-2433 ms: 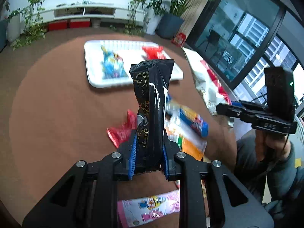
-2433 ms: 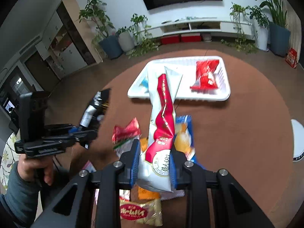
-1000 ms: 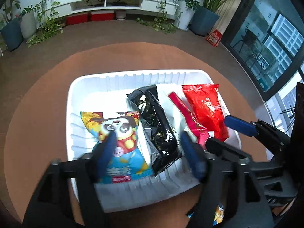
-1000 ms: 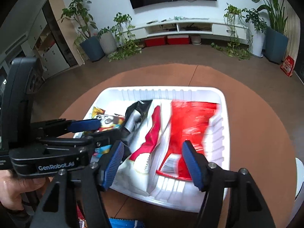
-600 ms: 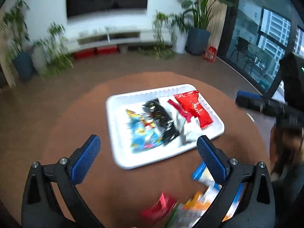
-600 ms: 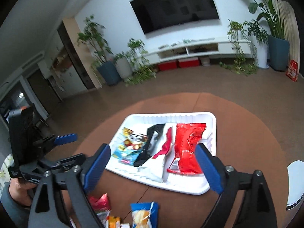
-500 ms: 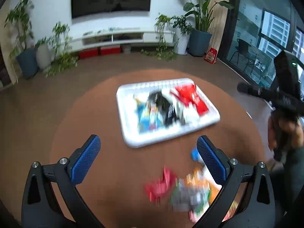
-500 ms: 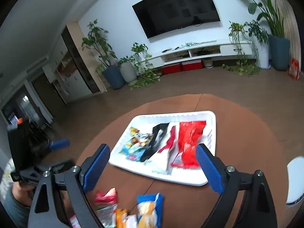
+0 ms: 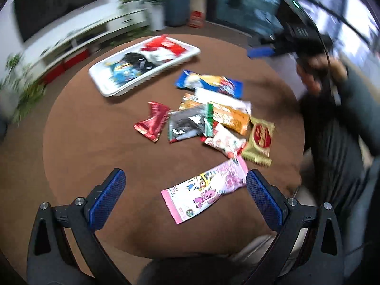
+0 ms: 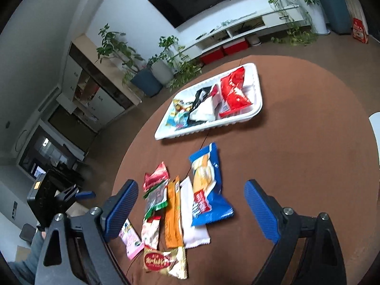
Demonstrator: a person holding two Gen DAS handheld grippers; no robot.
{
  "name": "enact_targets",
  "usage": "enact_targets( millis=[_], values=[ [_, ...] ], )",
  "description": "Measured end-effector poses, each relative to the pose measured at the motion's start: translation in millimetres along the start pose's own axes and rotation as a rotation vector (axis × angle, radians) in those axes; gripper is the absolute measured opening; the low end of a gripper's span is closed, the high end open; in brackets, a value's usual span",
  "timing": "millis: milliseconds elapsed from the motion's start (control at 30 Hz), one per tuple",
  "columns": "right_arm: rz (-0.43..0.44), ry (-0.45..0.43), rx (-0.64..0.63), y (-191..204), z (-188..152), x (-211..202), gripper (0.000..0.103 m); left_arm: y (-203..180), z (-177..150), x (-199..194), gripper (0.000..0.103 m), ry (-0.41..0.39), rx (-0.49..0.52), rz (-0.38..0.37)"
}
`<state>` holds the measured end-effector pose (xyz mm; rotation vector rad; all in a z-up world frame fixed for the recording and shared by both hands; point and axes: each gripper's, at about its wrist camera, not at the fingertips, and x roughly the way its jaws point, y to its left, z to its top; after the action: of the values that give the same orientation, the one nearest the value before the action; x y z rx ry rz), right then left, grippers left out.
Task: Organize snacks
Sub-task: 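Withdraw both tools from the tray toward the remaining snacks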
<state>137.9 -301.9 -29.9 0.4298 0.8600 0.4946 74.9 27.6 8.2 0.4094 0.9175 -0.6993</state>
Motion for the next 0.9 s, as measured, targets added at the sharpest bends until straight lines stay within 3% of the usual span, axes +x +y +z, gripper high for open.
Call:
enact_targets(
  millis=[100, 300, 433, 667, 733, 900],
  values=[
    [-0.040, 0.049, -0.040, 6.2, -5.2, 9.9, 0.092, -3.9, 4.1, 9.0, 0.103, 0.024, 0.083, 0.012],
    [-0.142, 0.151, -0.123, 10.6, -15.5, 36.3, 0.086, -3.6, 14.6, 32.1, 0.103, 0.034, 0.138, 0.005],
    [-0.198, 0.184, -0.152, 9.1, -10.2, 48.6, 0.084, -8.9, 12.5, 46.5, 0.103, 0.082, 0.188, -0.008],
    [-0.217, 0.221, -0.163, 4.7, -5.0, 63.9, 0.080, -14.8, 17.5, 74.2, 0.102, 0.173, 0.234, -0.047],
    [-0.218, 0.220, -0.163, 2.9, -6.1, 62.5, 0.080, -16.5, 17.2, 81.9, 0.095, 0.202, 0.243, -0.037],
    [-0.215, 0.224, -0.145, -3.8, -4.0, 63.9, 0.080, -22.9, 14.9, 91.0, 0.094, 0.237, 0.271, -0.070]
  ],
)
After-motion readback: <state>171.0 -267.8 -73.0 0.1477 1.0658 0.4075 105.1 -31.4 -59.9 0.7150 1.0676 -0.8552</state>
